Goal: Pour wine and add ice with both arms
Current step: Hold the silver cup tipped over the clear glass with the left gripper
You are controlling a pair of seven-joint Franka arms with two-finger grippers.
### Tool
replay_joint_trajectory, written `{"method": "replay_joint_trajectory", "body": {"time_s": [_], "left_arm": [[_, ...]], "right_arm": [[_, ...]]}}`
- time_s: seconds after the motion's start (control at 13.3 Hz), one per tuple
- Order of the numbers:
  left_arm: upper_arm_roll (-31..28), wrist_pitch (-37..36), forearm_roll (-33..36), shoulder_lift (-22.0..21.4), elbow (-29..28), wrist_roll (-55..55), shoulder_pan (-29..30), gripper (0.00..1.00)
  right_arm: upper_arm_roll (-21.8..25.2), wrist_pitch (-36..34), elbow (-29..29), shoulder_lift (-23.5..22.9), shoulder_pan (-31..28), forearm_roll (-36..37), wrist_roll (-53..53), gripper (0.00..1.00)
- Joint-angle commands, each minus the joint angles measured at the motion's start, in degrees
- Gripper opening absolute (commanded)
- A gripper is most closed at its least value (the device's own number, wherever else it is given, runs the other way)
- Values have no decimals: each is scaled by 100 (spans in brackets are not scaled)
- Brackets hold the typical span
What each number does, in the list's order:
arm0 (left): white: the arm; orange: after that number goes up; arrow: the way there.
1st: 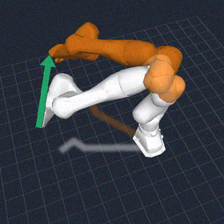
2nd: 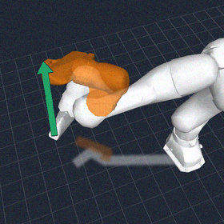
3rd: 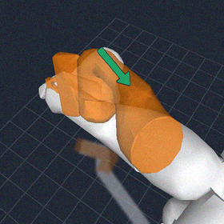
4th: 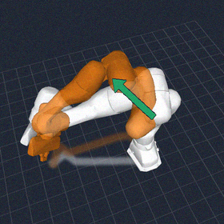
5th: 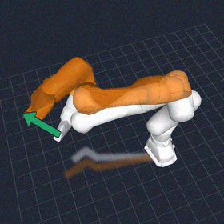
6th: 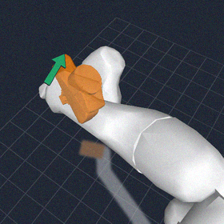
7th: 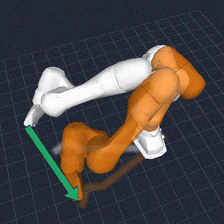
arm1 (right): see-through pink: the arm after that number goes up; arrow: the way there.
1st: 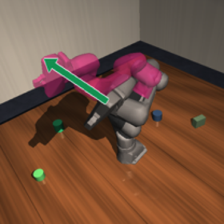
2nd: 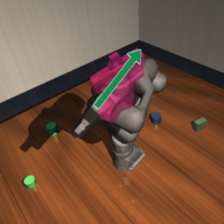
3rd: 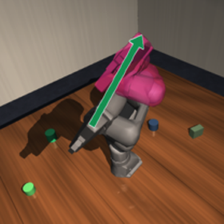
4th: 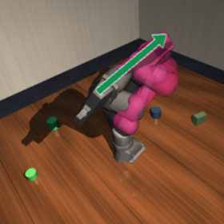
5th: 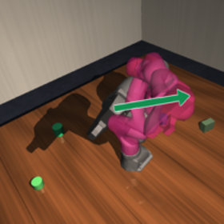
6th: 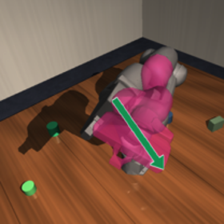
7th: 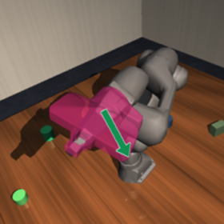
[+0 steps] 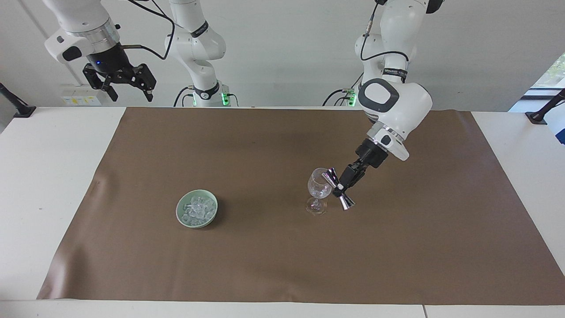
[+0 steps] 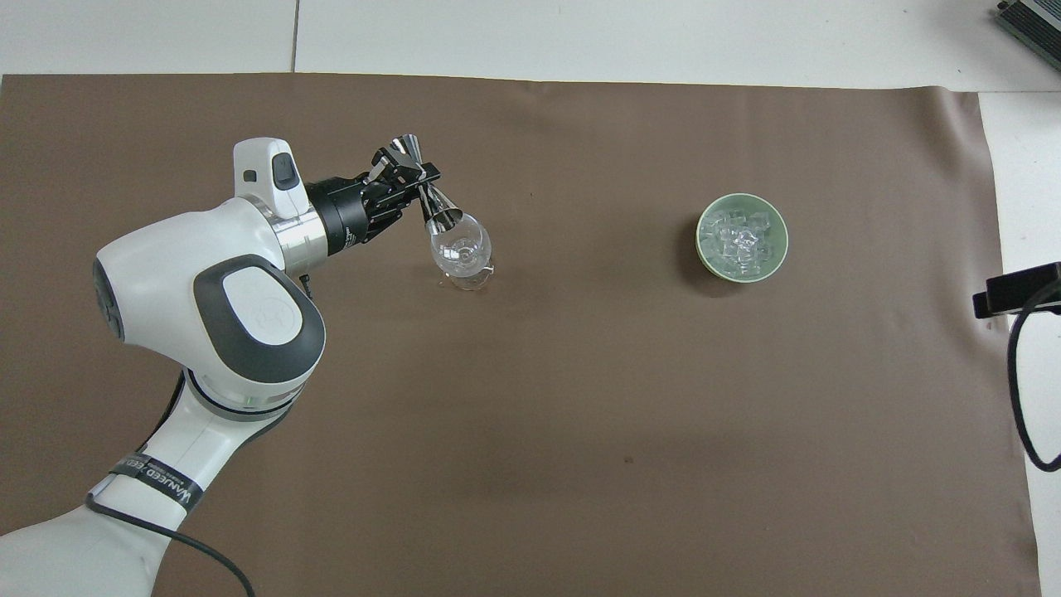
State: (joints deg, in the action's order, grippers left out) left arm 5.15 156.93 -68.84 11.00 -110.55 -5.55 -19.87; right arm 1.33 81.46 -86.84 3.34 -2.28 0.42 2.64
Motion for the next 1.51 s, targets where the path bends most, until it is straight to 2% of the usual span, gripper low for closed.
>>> {"method": "replay_joint_trajectory", "body": {"time_s": [0.0, 1.05, 1.43], "left_arm": [[-67, 144, -112, -177, -177, 115, -149, 0], [-67, 171, -121, -177, -168, 133, -140, 0], [-93, -241, -165, -221, -107, -209, 52, 0]], "right_arm": [[-1, 46, -70, 70, -1, -60, -62, 100], [-1, 46, -70, 79, -1, -60, -62, 100], [-1, 46, -70, 70, -1, -60, -62, 100]]}}
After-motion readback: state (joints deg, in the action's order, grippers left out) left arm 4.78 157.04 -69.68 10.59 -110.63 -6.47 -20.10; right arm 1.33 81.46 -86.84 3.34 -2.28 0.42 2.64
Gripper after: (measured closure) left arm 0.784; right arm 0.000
